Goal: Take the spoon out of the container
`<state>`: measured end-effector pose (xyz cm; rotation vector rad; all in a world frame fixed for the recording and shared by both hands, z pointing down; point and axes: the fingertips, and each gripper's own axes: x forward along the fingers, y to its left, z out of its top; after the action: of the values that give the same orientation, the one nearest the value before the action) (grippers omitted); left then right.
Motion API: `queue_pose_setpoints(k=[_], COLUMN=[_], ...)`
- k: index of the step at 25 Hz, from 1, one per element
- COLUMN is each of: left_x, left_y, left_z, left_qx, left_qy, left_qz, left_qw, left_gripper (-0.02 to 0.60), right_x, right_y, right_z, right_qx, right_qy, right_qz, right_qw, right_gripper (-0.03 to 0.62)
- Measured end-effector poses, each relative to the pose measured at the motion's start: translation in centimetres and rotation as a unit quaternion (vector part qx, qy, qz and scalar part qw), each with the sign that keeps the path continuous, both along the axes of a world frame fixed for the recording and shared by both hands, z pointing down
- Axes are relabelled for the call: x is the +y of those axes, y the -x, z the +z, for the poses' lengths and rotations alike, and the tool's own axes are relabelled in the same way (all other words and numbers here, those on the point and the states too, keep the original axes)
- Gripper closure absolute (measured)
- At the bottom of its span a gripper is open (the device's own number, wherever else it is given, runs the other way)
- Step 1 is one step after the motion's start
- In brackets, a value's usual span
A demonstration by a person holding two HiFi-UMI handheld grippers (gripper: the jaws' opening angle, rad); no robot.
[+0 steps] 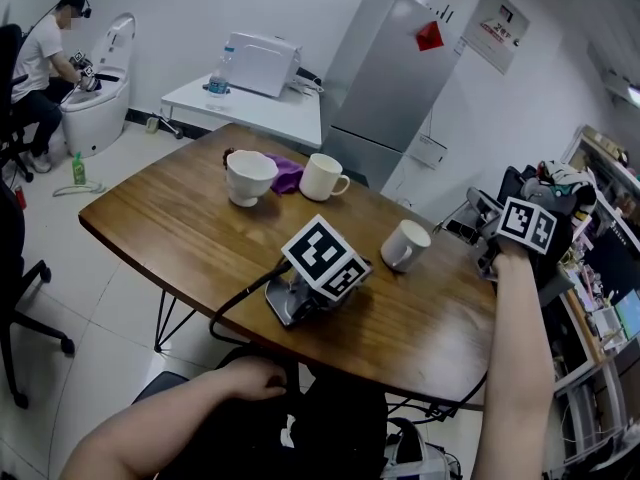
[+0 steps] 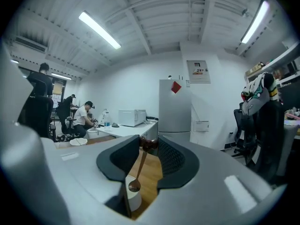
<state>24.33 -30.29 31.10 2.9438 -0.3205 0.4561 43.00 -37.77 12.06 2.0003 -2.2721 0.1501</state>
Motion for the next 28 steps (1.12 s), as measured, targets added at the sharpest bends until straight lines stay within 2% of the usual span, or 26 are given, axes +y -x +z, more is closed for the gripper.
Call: queue_pose_setpoints(k=[6,14,22,25,28], left_x=[-0.1,0.0,-0.1,0.0,-0.1], left_y=[0.0,0.0,0.0,0.0,0.0], left_z=[0.1,-0.1,0.0,0.0,0.0], left_qx=[0.000,0.000,0.000,0.000,0.000], left_qy=[0.001,0.001,0.001,0.001,0.001], left_qz=[0.000,0.000,0.000,0.000,0.000], left_qw=[1.0000,1.0000,1.0000,1.0000,1.0000], left_gripper=[0.569,0.569,0.569,0.569,0.569], right_x=[1.2,2.1,3.1,3.6,3.6], right_y=[-2.2,-4.3,-8.0,-9.1,-9.2], right_z=[3.2,11.0,15.8,17.5,18.1], right_qx=[-0.013,-0.124,-0.240,-0.258,-0.244], right_qy=[0.039,0.096,0.087,0.091,0.096], right_qz=[0.018,0.028,0.085,0.112,0.121], right_qw=[0.999,0.987,0.963,0.955,0.957], right_gripper=[0.470,0.470,0.468,0.468,0.468])
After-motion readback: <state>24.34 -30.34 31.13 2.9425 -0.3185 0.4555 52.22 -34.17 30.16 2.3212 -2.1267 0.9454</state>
